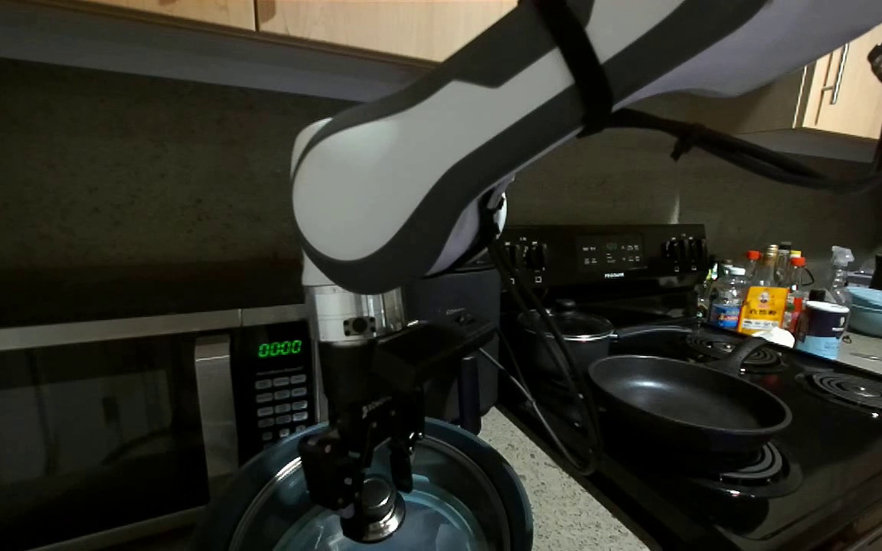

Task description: Pick up the lid from the bowl and put it on the pan

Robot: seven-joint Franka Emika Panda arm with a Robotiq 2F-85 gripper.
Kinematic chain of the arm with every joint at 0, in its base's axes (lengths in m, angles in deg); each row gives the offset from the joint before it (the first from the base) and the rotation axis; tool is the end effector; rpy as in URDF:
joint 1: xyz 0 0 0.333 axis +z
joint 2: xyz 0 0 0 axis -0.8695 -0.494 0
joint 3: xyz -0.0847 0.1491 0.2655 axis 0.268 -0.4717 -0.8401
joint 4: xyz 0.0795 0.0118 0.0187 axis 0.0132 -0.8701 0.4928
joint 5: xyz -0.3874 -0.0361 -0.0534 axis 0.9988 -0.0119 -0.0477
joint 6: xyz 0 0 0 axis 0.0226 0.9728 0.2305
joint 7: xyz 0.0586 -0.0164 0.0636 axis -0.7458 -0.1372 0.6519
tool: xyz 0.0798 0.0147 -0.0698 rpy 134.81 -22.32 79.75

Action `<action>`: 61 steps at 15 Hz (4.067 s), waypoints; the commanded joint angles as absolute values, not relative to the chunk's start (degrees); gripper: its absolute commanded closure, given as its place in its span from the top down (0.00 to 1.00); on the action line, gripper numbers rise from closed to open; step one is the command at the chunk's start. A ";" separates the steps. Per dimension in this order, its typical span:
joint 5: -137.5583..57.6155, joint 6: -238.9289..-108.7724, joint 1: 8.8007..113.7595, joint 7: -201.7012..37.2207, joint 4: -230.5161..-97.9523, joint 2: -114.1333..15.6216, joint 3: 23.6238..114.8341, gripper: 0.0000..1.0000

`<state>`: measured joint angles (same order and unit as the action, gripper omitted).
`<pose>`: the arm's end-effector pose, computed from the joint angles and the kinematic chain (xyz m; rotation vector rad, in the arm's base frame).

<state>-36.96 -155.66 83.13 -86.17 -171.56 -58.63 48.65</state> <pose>0.5099 0.3906 0.3159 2.9844 0.8779 -0.2225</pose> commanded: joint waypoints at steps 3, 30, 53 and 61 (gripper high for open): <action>-39.48 -155.05 82.70 -84.26 -170.79 -58.73 49.03 0.36; -40.33 -160.03 80.06 -103.71 -191.64 -29.74 49.69 0.25; -52.77 -170.24 64.79 -119.88 -228.00 4.51 53.51 0.25; -53.54 -169.57 55.96 -118.35 -230.74 9.24 58.66 0.50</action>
<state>-53.05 -169.85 56.52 -118.75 -230.90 9.21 59.20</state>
